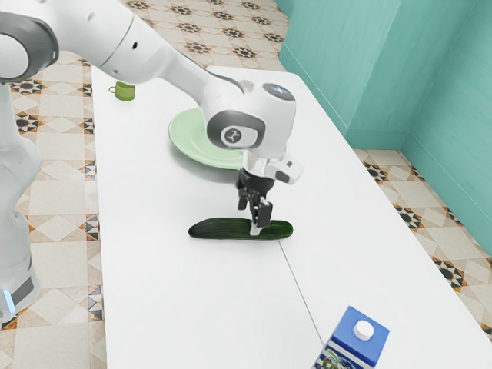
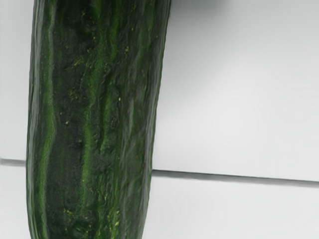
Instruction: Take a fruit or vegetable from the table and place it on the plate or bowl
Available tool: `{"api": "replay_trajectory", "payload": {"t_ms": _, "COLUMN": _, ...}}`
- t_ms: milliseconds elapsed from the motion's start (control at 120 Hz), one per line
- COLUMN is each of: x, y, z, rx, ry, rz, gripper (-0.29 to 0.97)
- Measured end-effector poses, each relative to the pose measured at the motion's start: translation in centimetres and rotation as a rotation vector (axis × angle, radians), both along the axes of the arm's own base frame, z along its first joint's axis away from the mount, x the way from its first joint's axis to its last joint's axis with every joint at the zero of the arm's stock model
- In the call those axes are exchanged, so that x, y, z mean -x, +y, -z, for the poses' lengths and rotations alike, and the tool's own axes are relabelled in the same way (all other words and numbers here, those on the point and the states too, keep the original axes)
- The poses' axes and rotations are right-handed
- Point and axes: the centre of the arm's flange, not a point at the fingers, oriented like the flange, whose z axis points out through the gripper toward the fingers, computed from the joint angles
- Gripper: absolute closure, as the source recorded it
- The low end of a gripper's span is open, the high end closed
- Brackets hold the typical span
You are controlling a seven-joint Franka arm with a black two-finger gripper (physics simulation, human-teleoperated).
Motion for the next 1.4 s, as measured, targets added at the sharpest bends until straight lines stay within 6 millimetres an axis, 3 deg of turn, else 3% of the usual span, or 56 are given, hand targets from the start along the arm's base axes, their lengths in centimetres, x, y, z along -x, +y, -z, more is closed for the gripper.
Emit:
{"api": "replay_trajectory", "payload": {"t_ms": 300, "x": -0.8, "y": 0.2, "z": 1.7, "rx": -0.003, "ry": 0.003, "rz": -0.015, "gripper": 0.01}}
{"api": "replay_trajectory", "payload": {"t_ms": 517, "x": -1.1, "y": 0.0, "z": 1.8, "rx": -0.008, "ry": -0.015, "rz": -0.013, "gripper": 0.38}}
{"api": "replay_trajectory", "payload": {"t_ms": 700, "x": -1.6, "y": 0.7, "z": 1.9, "rx": -0.014, "ry": -0.021, "rz": -0.028, "gripper": 0.44}}
{"api": "replay_trajectory", "payload": {"t_ms": 833, "x": -2.0, "y": 1.6, "z": -0.4, "rx": -0.01, "ry": -0.066, "rz": -0.043, "gripper": 0.47}}
{"api": "replay_trajectory", "payload": {"t_ms": 1025, "x": -6.0, "y": 1.5, "z": -10.0, "rx": -0.031, "ry": -0.213, "rz": -0.033, "gripper": 0.47}}
{"api": "replay_trajectory", "payload": {"t_ms": 1083, "x": -6.3, "y": 1.5, "z": -12.0, "rx": -0.039, "ry": -0.223, "rz": -0.028, "gripper": 0.47}}
{"api": "replay_trajectory", "payload": {"t_ms": 1283, "x": -6.6, "y": 1.9, "z": -14.6, "rx": -0.072, "ry": -0.218, "rz": -0.012, "gripper": 0.48}}
{"api": "replay_trajectory", "payload": {"t_ms": 1400, "x": -7.1, "y": 4.0, "z": -15.0, "rx": -0.102, "ry": -0.214, "rz": -0.029, "gripper": 0.48}}
